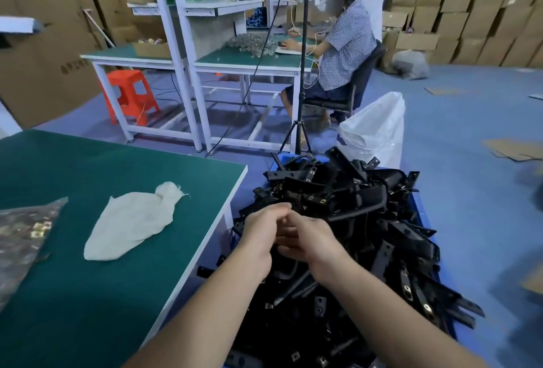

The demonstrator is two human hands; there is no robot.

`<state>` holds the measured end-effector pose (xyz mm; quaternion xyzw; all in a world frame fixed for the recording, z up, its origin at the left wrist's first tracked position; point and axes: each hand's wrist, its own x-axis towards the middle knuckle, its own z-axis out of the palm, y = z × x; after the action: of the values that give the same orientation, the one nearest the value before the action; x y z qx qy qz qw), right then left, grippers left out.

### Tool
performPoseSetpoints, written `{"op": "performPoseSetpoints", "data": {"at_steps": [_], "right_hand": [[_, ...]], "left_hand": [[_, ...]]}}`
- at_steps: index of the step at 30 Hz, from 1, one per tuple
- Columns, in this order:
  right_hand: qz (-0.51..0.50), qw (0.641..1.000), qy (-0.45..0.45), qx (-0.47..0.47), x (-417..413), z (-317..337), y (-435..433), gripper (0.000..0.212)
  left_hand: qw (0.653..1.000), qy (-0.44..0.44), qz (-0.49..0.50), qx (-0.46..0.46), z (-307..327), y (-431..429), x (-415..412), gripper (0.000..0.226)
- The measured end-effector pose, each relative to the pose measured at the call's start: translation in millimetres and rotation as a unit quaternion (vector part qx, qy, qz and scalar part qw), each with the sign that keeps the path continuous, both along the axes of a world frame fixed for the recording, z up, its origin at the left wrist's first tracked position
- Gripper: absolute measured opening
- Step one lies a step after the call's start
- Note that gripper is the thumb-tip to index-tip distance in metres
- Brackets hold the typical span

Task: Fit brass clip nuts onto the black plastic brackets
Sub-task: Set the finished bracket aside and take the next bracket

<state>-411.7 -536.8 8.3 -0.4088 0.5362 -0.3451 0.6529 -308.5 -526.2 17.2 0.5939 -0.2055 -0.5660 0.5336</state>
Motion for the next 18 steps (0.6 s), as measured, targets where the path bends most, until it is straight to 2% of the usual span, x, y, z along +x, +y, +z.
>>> {"op": "performPoseSetpoints", "data": {"at_steps": [2,3,5,7,9,11,15,18], "right_hand": [[-0.001,1.0,-0.023,-0.016,20,6,7,0.026],[-0.003,0.999,-0.032,-0.023,30,10,9,0.025],[0.0,0.998,-0.059,-0.029,53,23,18,0.028],[0.019,0.994,-0.1,-0.026,73,42,28,0.032],[0.03,0.992,-0.12,-0.037,96,62,40,0.033],[0.049,0.991,-0.102,-0.076,124,79,56,0.026],[0.123,0.978,-0.098,-0.136,186,104,101,0.023],[0.202,0.961,-0.094,-0.166,234,114,146,0.029]], "left_hand": [[0.998,-0.038,0.036,-0.033,1,6,8,0.021],[0.992,-0.103,0.04,-0.057,3,9,13,0.026],[0.954,-0.276,0.05,-0.104,13,19,24,0.033],[0.91,-0.378,0.093,-0.144,29,32,38,0.034],[0.884,-0.414,0.131,-0.175,47,47,57,0.033],[0.862,-0.443,0.159,-0.189,65,67,81,0.033],[0.791,-0.542,0.219,-0.181,93,127,138,0.043],[0.788,-0.532,0.256,-0.177,101,189,191,0.042]]}}
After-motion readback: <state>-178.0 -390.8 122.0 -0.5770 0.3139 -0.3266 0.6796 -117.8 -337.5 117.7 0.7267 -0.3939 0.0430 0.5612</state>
